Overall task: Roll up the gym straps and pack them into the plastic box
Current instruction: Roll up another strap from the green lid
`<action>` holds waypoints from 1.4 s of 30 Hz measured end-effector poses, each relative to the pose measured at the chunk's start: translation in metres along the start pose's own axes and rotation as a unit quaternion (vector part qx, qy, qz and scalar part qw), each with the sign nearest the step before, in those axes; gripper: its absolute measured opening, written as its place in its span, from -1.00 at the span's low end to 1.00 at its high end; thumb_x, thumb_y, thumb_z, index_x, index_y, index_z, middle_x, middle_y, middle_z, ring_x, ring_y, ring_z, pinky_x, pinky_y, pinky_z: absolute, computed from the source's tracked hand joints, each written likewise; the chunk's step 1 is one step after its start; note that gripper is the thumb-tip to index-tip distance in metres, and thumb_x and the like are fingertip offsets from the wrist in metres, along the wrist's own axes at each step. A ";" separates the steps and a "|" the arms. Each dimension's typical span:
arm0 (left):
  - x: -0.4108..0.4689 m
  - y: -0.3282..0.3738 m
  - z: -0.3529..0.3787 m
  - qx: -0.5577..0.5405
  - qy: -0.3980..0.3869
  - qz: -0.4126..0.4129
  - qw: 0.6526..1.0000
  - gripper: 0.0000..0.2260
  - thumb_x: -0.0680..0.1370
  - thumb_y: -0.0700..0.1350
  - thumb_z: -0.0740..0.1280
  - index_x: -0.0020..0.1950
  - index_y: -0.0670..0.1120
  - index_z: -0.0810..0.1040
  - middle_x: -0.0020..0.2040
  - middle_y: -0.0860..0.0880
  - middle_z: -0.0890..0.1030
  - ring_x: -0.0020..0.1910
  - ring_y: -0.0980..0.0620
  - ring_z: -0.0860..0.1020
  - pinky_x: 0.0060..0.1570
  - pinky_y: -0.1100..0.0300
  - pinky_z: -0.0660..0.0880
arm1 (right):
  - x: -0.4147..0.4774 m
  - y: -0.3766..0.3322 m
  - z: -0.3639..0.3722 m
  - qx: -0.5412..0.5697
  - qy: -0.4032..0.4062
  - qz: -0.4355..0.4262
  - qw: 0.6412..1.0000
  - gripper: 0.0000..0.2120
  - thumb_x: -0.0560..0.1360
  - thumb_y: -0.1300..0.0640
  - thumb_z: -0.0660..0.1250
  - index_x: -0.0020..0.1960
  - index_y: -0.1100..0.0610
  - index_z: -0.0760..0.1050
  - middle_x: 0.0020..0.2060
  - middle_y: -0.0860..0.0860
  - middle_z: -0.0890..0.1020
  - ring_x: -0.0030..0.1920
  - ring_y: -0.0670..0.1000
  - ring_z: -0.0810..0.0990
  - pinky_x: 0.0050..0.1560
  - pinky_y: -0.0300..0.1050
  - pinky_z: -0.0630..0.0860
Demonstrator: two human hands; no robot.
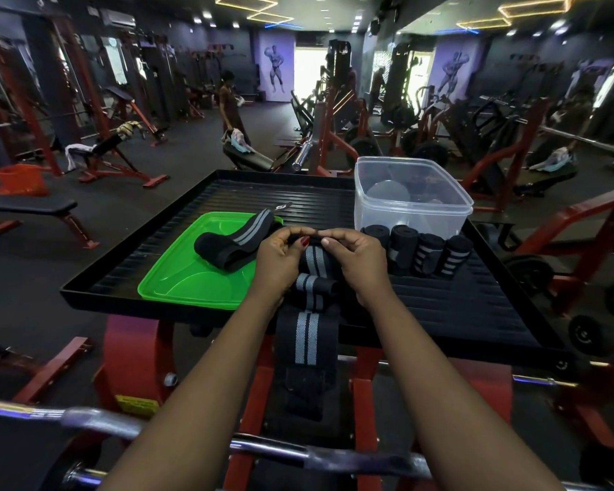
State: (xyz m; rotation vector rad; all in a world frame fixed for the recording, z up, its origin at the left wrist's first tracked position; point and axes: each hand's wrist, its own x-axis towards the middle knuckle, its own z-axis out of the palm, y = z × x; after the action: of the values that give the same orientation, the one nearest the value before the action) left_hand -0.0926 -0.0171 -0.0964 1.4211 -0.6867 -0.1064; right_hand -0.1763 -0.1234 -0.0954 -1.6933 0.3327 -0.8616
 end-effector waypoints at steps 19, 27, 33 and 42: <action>-0.004 0.001 -0.001 -0.102 -0.031 -0.047 0.993 -0.85 0.44 -0.41 0.38 -0.12 -0.19 0.65 -0.19 -0.02 0.69 -0.13 0.10 0.63 0.00 0.29 0.54 | -0.014 -0.007 0.001 0.035 0.064 -0.019 0.997 -0.93 0.47 0.23 0.43 -0.12 0.10 0.67 -0.21 0.00 0.72 -0.15 -0.08 0.67 -0.07 -0.21 0.58; -0.005 0.002 -0.003 -0.045 -0.025 -0.027 0.998 -0.77 0.46 -0.45 0.32 -0.15 -0.13 0.61 -0.18 -0.02 0.65 -0.19 0.20 0.61 -0.05 0.30 0.51 | -0.011 0.002 -0.001 -0.046 0.027 0.002 0.999 -0.89 0.49 0.15 0.42 -0.03 -0.04 0.64 -0.13 0.06 0.70 -0.05 0.04 0.67 0.03 -0.03 0.58; -0.005 0.002 -0.003 -0.092 -0.039 -0.084 0.991 -0.81 0.48 -0.31 0.40 0.08 -0.18 0.59 -0.28 -0.05 0.66 -0.25 0.09 0.60 -0.17 0.23 0.53 | -0.011 -0.001 -0.002 -0.069 0.051 -0.007 0.996 -0.90 0.49 0.25 0.41 -0.01 0.11 0.64 -0.11 0.00 0.70 -0.06 -0.07 0.66 0.02 -0.23 0.57; -0.002 0.000 -0.006 -0.058 -0.011 -0.050 0.997 -0.86 0.44 -0.36 0.42 -0.12 -0.14 0.62 -0.14 -0.05 0.66 -0.16 0.16 0.63 -0.04 0.31 0.54 | -0.013 0.000 0.001 -0.047 0.036 -0.012 0.998 -0.93 0.47 0.21 0.44 -0.08 0.07 0.62 -0.13 -0.01 0.69 -0.06 -0.06 0.66 -0.01 -0.23 0.57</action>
State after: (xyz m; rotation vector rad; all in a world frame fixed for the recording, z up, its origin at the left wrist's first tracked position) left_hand -0.0912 -0.0107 -0.0974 1.3449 -0.6177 -0.2362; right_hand -0.1847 -0.1147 -0.1000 -1.7587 0.4072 -0.9381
